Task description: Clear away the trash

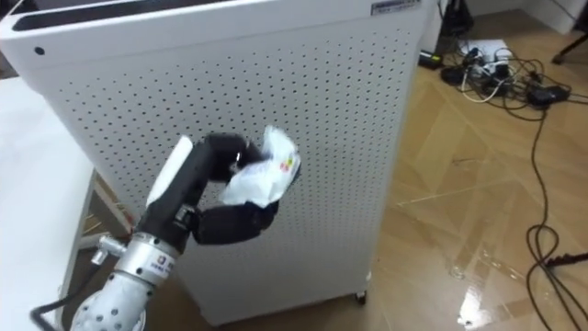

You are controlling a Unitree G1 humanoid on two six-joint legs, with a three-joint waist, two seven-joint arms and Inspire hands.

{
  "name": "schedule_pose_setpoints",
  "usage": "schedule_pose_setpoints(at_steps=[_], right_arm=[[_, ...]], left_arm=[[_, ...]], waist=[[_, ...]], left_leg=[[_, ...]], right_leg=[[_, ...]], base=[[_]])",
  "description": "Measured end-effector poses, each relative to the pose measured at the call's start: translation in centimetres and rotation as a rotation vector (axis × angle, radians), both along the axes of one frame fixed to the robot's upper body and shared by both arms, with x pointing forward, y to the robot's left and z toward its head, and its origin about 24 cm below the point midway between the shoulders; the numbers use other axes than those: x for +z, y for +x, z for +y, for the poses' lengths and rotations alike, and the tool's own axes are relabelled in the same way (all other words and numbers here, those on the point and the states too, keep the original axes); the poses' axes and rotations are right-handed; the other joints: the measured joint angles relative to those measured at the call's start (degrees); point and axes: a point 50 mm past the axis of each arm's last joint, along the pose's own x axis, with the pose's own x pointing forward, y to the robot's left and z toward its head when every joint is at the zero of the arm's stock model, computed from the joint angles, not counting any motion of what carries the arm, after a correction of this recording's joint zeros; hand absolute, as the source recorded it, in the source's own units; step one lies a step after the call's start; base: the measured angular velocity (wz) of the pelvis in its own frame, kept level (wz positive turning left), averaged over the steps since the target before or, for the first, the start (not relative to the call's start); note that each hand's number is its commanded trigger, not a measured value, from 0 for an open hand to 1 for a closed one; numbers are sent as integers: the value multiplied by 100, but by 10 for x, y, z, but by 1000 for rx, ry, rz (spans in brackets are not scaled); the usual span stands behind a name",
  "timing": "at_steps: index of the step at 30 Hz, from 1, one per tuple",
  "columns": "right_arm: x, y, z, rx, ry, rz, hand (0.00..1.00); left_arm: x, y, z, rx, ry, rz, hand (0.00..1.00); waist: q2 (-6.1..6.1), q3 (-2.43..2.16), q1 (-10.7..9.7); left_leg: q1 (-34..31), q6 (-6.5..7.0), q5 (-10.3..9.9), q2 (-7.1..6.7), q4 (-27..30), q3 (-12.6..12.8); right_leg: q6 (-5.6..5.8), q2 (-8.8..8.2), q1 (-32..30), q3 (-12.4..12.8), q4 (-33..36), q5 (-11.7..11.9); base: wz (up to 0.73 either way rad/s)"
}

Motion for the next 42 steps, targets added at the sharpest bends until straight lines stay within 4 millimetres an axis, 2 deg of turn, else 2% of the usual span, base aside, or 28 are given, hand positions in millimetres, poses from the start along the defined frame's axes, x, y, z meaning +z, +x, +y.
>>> schedule_pose_setpoints(at_steps=[5,6,7,8,10,15,19,21,24,30,35,37,38,39,40,41,42], right_arm=[[4,11,1,10,-1,-27,100],[4,11,2,18,0,-35,100],[4,12,3,19,2,-40,100],[4,13,4,22,3,-41,100],[7,23,9,38,7,-65,100],[10,32,13,50,4,-98,100],[14,43,18,49,3,-120,100],[15,47,20,51,5,-129,100],[18,55,22,53,6,-149,100],[24,67,25,55,-5,-188,100],[24,69,33,56,10,-204,100],[24,69,39,58,25,-205,100],[24,69,40,59,28,-204,100],[23,69,41,60,31,-204,100],[23,69,41,62,32,-203,100],[24,69,41,63,34,-203,100],[24,69,42,65,36,-204,100]], left_arm=[[-31,-4,6,26,14,131,100],[-38,-6,6,31,14,159,100],[-45,-8,5,37,13,183,100],[-48,-8,5,38,14,194,100],[-63,-11,8,49,23,244,100],[-93,-19,11,58,75,369,100],[-102,-22,10,56,86,397,100],[-109,-24,10,63,92,423,100],[-118,-26,8,74,99,459,100],[-125,-31,1,54,101,487,100],[-131,-36,-6,21,113,519,100],[-135,-38,-6,11,120,545,100],[-137,-39,-6,11,124,556,89],[-141,-41,-5,6,132,576,64],[-144,-44,-6,-9,142,594,45],[-145,-45,-7,-17,146,601,0],[-147,-47,-8,-32,153,612,0]], waist=[[27,18,16],[33,32,13],[37,71,17],[38,92,25],[55,109,22],[32,145,10],[8,184,-18],[-40,227,5],[-72,256,22],[-93,270,47],[-128,289,39],[-168,314,40],[-172,316,32],[-174,316,24],[-175,316,25],[-177,314,24],[-181,315,24]], left_leg=[[-423,25,19,-1,183,-7],[-468,39,31,-4,184,-4],[-485,49,40,-9,185,1],[-498,56,46,-10,191,15],[-769,81,66,-14,304,58],[-1191,138,146,-69,402,53],[-1581,173,169,-100,586,60],[-1624,183,176,-97,600,78],[-1824,187,178,-98,701,90],[-2115,198,184,-96,811,125],[-2269,200,185,-110,921,182],[-2314,199,185,-102,975,213],[-2315,199,185,-103,981,217],[-2321,199,185,-102,983,218],[-2340,199,185,-96,995,229],[-2359,199,185,-92,1002,238],[-2395,199,185,-89,1022,239]], right_leg=[[0,-14,-305,-86,51,-1],[0,-27,-366,-89,98,-1],[0,-40,-396,-84,129,-1],[0,-47,-412,-81,139,-2],[0,-81,-711,-65,285,-8],[8,-165,-1203,-67,544,-17],[31,-221,-1555,-73,733,-38],[33,-253,-1645,-69,824,-62],[34,-281,-1828,-68,919,-75],[33,-296,-2117,-61,1039,-85],[13,-399,-2344,-64,1316,-207],[-3,-423,-2404,-65,1399,-254],[-4,-437,-2404,-68,1409,-265],[-5,-447,-2405,-78,1417,-277],[-5,-445,-2417,-78,1424,-280],[-5,-443,-2430,-77,1427,-280],[-5,-441,-2458,-79,1436,-280]], base=[[13],[5],[4],[-6],[-8],[3],[8],[2],[0],[1],[-1],[4],[5],[6],[5],[4],[0]])
